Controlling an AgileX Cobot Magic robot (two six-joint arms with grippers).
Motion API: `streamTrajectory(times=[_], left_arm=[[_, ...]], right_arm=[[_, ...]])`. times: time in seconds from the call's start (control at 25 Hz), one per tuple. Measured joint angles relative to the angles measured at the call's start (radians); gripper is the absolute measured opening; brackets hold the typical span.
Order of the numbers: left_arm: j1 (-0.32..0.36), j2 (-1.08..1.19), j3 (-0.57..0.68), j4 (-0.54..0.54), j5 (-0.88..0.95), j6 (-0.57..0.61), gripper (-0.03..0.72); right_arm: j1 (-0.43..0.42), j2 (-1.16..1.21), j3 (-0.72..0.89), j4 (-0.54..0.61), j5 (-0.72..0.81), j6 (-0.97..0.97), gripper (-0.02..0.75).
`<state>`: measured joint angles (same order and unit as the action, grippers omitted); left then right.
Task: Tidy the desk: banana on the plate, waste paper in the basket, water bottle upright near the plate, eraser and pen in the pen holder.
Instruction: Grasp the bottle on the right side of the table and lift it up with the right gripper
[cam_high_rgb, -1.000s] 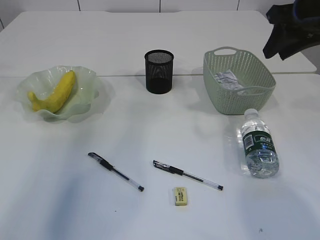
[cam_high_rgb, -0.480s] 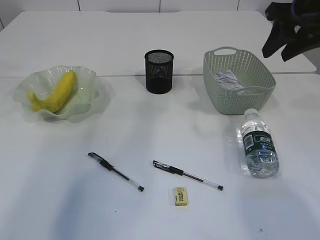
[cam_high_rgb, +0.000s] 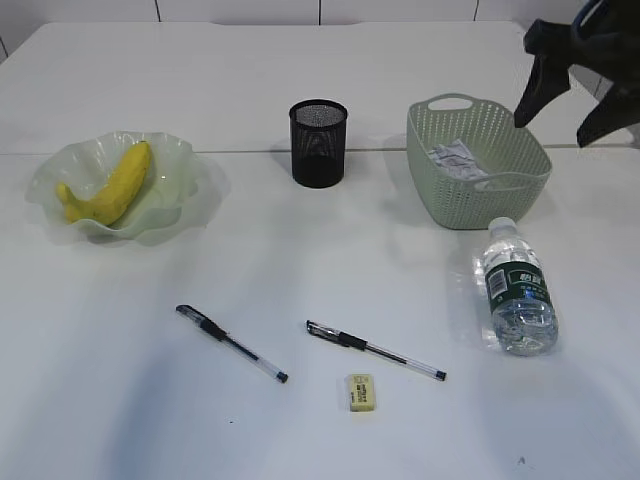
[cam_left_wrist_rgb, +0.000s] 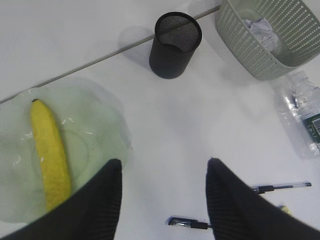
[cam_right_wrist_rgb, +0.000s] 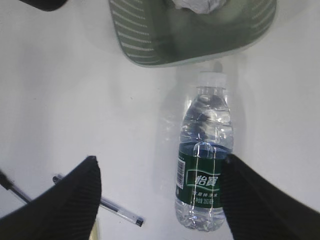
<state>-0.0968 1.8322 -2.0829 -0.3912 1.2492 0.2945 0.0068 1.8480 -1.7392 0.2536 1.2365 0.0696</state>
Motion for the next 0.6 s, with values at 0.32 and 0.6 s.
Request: streamTrajectory(times=[0.32,0.6], left_arm=[[0.0,0.0,0.0,0.0,0.0,-0.001,0.379],[0.0,0.0,0.0,0.0,0.0,-0.001,0.373]], right_arm=[[0.0,0.085,0.013,-0.056,0.0,0.038,0.574],[0.0,0.173,0.013,-0.057,-0.002,0.045,0.575]])
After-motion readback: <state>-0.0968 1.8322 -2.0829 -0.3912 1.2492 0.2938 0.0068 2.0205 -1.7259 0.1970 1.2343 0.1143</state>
